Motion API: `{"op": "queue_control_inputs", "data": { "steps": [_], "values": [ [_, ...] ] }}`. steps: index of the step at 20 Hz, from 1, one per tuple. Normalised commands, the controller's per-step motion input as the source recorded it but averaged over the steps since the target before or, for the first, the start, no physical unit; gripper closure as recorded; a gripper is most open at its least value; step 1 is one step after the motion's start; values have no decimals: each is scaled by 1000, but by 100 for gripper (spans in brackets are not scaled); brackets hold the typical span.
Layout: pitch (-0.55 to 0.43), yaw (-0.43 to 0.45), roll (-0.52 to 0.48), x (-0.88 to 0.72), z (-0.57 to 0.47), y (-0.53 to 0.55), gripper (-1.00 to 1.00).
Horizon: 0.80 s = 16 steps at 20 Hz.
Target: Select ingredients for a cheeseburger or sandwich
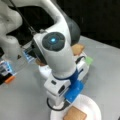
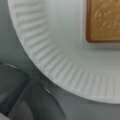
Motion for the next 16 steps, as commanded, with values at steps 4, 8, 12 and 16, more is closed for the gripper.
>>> {"op": "queue_control_inputs", "data": {
  "steps": [4,8,12,16],
  "values": [
    [-76,20,-169,-90,-55,49,-100],
    [-76,20,-169,-90,-55,49,-100],
    [-76,20,-169,-90,-55,49,-100],
    [-76,20,-169,-90,-55,49,-100]
  ]
}}
